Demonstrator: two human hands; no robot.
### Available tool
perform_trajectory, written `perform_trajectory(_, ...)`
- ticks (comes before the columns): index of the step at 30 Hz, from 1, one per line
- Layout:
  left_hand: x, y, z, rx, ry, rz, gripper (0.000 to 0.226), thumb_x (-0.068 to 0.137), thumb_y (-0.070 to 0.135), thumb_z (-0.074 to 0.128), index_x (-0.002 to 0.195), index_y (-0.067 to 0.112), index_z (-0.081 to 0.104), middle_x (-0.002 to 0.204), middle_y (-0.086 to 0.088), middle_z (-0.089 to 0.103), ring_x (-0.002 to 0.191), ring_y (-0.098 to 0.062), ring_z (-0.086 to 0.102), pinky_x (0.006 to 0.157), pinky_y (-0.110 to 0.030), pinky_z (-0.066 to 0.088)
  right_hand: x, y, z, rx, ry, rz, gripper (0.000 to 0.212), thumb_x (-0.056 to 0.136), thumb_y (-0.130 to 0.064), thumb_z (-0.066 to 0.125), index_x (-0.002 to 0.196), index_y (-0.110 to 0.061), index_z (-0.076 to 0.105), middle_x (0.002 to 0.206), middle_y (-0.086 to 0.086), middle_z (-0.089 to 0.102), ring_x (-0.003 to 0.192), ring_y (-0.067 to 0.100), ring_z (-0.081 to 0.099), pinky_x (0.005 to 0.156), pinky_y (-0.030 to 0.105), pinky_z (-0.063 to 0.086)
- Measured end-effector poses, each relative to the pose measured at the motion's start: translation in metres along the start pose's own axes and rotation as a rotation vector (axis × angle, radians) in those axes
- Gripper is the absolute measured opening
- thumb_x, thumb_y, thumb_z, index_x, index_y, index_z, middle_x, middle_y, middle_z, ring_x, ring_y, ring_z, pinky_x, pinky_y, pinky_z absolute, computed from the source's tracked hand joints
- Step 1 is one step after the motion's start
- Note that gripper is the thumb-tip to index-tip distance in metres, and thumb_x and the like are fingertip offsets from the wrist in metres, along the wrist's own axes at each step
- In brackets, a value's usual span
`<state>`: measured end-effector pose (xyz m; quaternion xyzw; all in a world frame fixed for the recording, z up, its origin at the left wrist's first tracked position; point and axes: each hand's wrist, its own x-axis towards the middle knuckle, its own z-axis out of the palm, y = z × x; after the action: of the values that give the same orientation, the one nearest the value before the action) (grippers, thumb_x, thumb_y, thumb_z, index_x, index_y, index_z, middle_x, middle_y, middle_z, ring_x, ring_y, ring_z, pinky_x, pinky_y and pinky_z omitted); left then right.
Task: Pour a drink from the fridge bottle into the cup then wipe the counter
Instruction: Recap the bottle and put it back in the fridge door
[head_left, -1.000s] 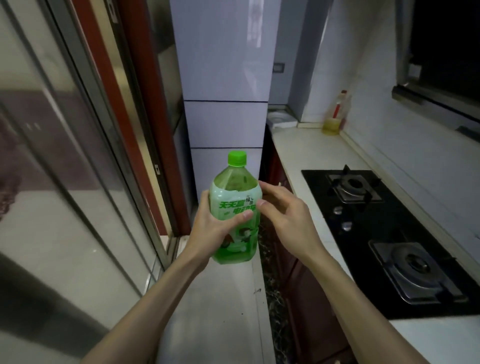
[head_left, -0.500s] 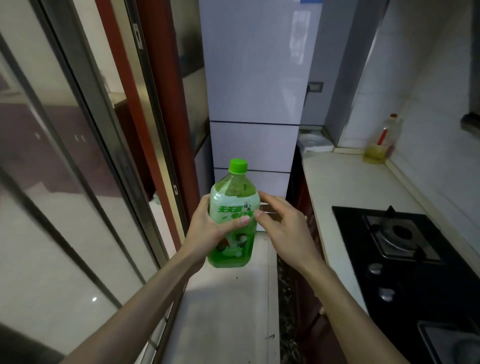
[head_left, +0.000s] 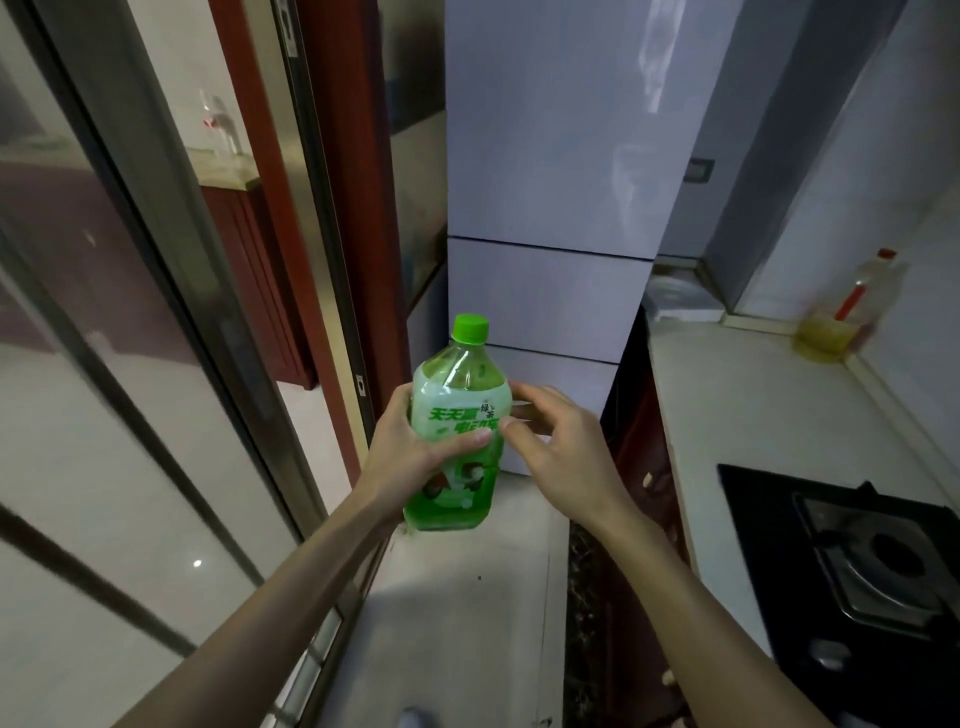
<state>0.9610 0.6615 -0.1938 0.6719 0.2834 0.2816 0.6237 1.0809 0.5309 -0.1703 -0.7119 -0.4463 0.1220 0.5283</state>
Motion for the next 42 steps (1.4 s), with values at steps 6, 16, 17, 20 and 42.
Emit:
perform_trajectory(6, 0.095, -0.014, -0.022, -0.016, -0.024, -0.009, 0.076, 0.061, 0.022, 0.091, 0.125, 0.017, 0.050, 0.109, -0.001, 0.071, 0.094, -0.012, 0.073, 0.072, -0.022, 0.058, 0.091, 0.027, 0.027, -0.082, 0.046, 0.010, 0.027, 0.095, -0.018, 0.060, 0.122, -0.017, 0.066, 0.110, -0.007, 0.069, 0.094, -0.001, 0.064, 0.076, 0.008, 0.048)
perform_trajectory(16, 0.228, -0.023, -0.054, 0.005, -0.035, -0.012, 0.079, 0.061, 0.022, 0.092, 0.127, 0.020, 0.049, 0.108, 0.002, 0.070, 0.090, -0.005, 0.072, 0.065, -0.014, 0.055, 0.221, 0.057, 0.059, -0.130, 0.034, 0.046, 0.028, 0.095, -0.016, 0.060, 0.123, -0.015, 0.066, 0.108, -0.005, 0.070, 0.091, -0.001, 0.063, 0.073, 0.006, 0.046)
perform_trajectory(17, 0.238, -0.023, -0.055, 0.005, -0.037, -0.013, 0.080, 0.060, 0.023, 0.092, 0.127, 0.020, 0.049, 0.108, 0.003, 0.070, 0.090, -0.005, 0.071, 0.066, -0.015, 0.055, 0.230, 0.061, 0.060, -0.129, 0.030, 0.050, 0.029, 0.095, -0.016, 0.060, 0.123, -0.016, 0.066, 0.109, -0.006, 0.070, 0.091, -0.001, 0.063, 0.073, 0.006, 0.046)
perform_trajectory(20, 0.270, -0.028, -0.053, 0.003, -0.041, -0.021, 0.081, 0.057, 0.025, 0.093, 0.125, 0.019, 0.049, 0.108, 0.000, 0.071, 0.091, -0.009, 0.072, 0.068, -0.019, 0.057, 0.260, 0.074, 0.058, -0.118, 0.012, 0.064, 0.028, 0.095, -0.017, 0.060, 0.123, -0.019, 0.066, 0.109, -0.009, 0.070, 0.092, -0.002, 0.063, 0.074, 0.006, 0.046)
perform_trajectory(42, 0.507, -0.019, 0.020, 0.029, 0.303, -0.046, 0.086, 0.047, 0.042, 0.094, 0.120, 0.020, 0.053, 0.105, -0.001, 0.073, 0.091, -0.014, 0.073, 0.080, -0.041, 0.062, 0.539, 0.179, -0.004, -0.116, -0.244, -0.076, 0.021, 0.095, -0.020, 0.060, 0.112, -0.019, 0.073, 0.093, -0.013, 0.071, 0.083, -0.002, 0.065, 0.071, 0.007, 0.046)
